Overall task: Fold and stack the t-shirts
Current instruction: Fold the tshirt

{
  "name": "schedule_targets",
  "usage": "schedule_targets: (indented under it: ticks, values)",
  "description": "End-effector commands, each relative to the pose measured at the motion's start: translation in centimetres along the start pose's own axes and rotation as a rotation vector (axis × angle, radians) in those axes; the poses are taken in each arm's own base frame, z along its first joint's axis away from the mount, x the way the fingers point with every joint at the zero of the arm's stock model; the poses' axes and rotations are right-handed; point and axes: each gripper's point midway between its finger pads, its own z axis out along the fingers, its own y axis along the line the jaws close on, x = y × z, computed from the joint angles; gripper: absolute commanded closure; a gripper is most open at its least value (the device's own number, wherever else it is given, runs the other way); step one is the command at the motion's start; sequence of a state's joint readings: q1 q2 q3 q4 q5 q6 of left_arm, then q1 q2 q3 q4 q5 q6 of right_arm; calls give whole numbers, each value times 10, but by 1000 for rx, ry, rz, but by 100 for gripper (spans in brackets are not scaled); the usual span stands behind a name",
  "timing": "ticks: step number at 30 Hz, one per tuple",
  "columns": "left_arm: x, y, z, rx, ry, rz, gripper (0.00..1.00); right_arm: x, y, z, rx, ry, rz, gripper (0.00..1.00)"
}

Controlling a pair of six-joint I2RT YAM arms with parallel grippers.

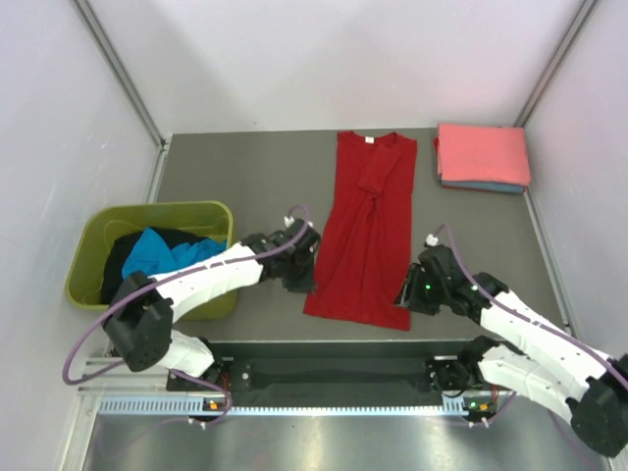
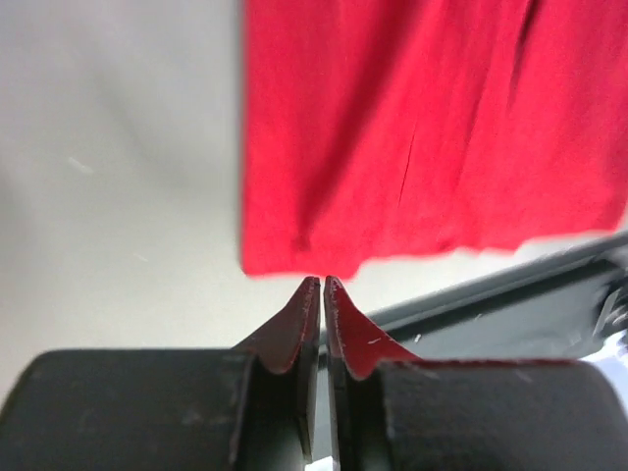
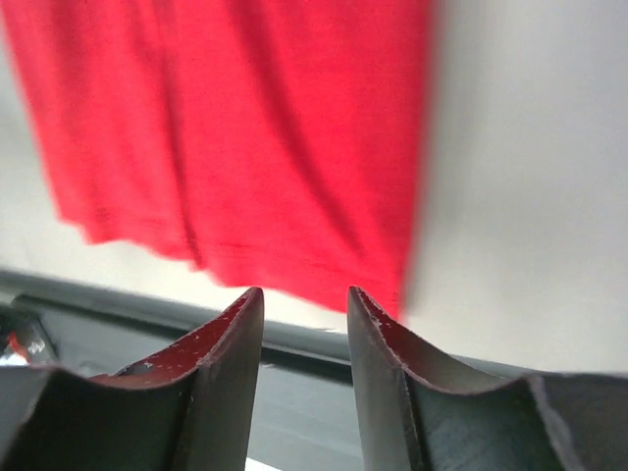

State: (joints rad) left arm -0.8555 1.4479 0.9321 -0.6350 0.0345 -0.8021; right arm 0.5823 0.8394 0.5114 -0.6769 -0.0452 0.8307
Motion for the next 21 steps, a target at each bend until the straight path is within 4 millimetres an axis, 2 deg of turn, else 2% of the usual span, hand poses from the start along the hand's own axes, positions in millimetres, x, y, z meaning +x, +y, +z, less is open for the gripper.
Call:
schedule_targets:
  ticks: [1,2,5,7,8,10,11,13,21]
  values:
    - [-35,19,-26,-37,-78,30,89,-16,48,-2,-105,-46,-30,59]
    - [-42,22,-29,-37,-91,41,87,-14,65,1,-125,-37,-53,59]
    - [-52,31,-33,-3,-76,21,84,-9,95,18,-140,-3,-101,59]
    - [-57,38,-31,8,-68,7,84,-2,98,36,-98,42,-128,59]
    - [-58,40,-31,21,-63,1,84,-2,111,38,-119,40,-147,58]
    - [-56,40,-29,33,-58,13,84,4,109,53,-78,76,-160,58]
    - [-56,40,-29,39,-58,14,84,5,114,54,-77,81,-165,58]
    - [-53,42,-26,36,-49,15,83,3,112,62,-35,72,-172,59]
    - [-50,44,-19,46,-35,10,84,15,115,72,-29,92,-181,60]
